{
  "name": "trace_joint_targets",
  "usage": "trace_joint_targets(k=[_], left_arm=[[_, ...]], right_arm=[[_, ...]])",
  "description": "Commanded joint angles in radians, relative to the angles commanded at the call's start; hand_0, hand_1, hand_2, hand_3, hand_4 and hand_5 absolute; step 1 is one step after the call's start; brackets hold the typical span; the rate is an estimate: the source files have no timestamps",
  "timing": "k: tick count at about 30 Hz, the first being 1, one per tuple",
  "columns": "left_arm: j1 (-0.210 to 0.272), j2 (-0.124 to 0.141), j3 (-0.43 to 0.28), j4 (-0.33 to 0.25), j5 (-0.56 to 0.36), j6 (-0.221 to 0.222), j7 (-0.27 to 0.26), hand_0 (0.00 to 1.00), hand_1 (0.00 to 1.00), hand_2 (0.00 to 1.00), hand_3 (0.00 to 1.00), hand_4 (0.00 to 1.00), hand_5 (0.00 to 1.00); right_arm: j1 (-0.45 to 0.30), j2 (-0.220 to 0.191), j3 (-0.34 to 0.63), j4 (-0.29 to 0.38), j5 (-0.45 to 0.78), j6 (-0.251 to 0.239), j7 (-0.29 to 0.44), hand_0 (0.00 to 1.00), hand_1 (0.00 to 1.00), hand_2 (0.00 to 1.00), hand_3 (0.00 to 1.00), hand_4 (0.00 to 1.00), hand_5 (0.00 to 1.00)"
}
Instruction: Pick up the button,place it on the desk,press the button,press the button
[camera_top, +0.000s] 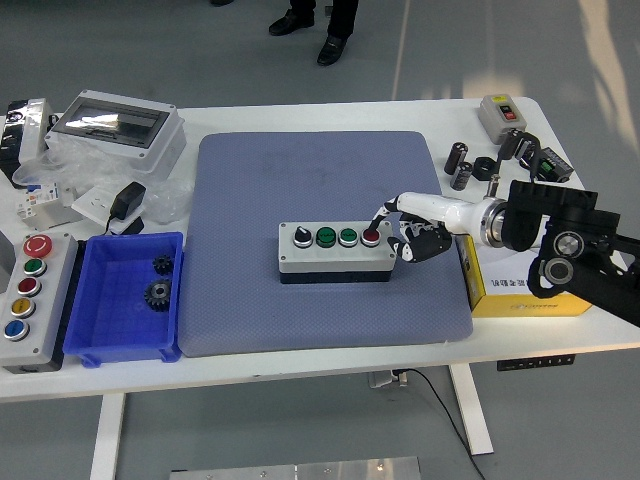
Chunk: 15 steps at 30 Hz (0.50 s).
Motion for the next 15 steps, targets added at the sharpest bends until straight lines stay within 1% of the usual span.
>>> trace_joint_targets(k=[4,15], left_arm=[[0.0,0.001,0.0,0.0,0.0,-0.002,-0.003,0.614,0.575,0.554,0.603,0.557,0.249],[0.002,0.001,0.005,0.0,-0.008,-0.006,-0.014,0.614,0.578,0.554,0.601,0.559,0.254]], right_arm=[[-0.001,0.01,-0.01,-0.02,-0.003,-0.01,0.005,0.002,0.081,0.19,0.746,0.311,0.002],[-0.004,0.022,-0.039,-0.058,-0.01,-0.031,0.014,0.002,0.077,0.19,0.744,0.3,0.002]])
